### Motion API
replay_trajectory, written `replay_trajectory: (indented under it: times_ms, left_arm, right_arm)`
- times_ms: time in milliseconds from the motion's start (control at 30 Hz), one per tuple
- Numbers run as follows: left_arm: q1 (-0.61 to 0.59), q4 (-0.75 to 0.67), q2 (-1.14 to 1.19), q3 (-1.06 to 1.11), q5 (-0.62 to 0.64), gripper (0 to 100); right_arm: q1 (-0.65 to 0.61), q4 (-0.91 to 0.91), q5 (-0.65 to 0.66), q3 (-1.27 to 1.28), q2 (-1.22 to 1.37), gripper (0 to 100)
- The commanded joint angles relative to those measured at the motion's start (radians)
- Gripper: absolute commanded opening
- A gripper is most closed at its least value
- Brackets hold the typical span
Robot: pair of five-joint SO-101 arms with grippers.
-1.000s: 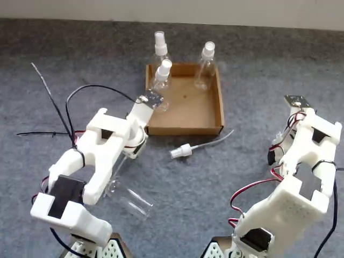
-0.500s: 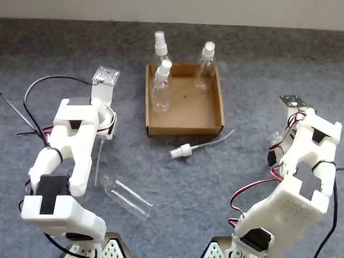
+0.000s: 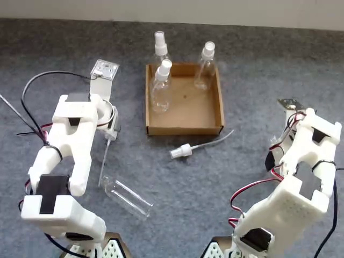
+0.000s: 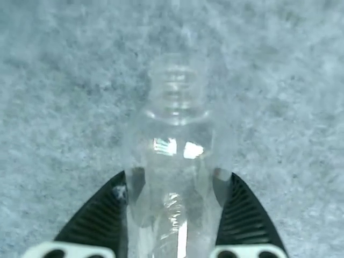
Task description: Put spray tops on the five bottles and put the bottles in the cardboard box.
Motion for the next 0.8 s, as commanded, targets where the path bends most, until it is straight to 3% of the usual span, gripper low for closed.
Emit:
replay_trajectory:
  times_ms: [0,667,767]
  left_arm:
    - [-0.005,-0.021,-0.004,-0.071,0.048,20]
    - [0.058,-0.037,0.136,-0.07,0.044,15]
    - [0.054,-0.037,0.137,-0.07,0.044,10]
  right_arm:
    - [-0.013,0.022,-0.043,-0.039,-0.012,7.1]
    - [-0.005,0.024,-0.046,-0.038,-0.012,7.1]
    - [-0.008,0.025,-0.048,-0.038,-0.012,7.1]
